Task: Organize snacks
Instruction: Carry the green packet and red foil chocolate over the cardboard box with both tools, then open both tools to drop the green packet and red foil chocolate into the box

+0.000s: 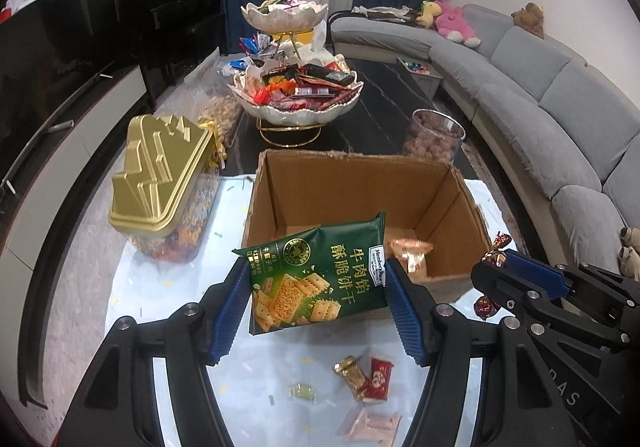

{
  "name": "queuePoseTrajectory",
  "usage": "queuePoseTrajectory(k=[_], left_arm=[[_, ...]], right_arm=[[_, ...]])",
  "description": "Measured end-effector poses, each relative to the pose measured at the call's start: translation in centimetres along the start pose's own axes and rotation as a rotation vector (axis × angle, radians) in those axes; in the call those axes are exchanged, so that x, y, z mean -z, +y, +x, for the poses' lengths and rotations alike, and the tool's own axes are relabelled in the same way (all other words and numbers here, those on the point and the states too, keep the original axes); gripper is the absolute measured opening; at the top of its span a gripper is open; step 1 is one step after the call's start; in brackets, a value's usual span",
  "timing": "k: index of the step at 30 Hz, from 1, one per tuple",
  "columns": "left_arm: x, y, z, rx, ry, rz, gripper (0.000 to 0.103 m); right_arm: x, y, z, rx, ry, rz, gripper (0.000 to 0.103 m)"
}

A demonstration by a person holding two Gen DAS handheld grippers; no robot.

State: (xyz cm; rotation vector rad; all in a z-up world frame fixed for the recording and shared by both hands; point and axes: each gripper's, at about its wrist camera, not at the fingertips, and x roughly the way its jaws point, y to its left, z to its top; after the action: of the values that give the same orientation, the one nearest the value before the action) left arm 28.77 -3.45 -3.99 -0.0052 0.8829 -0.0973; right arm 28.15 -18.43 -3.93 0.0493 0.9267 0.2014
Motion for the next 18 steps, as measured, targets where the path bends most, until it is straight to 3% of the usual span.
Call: queuePoseTrajectory(k=[18], left_arm=[[-2.1,0.4,5.4,0.033,0.043,0.013,0.065]], right_arm=[[-2.7,-1.2,4.3,0.004,0.039,0.025,0.025]])
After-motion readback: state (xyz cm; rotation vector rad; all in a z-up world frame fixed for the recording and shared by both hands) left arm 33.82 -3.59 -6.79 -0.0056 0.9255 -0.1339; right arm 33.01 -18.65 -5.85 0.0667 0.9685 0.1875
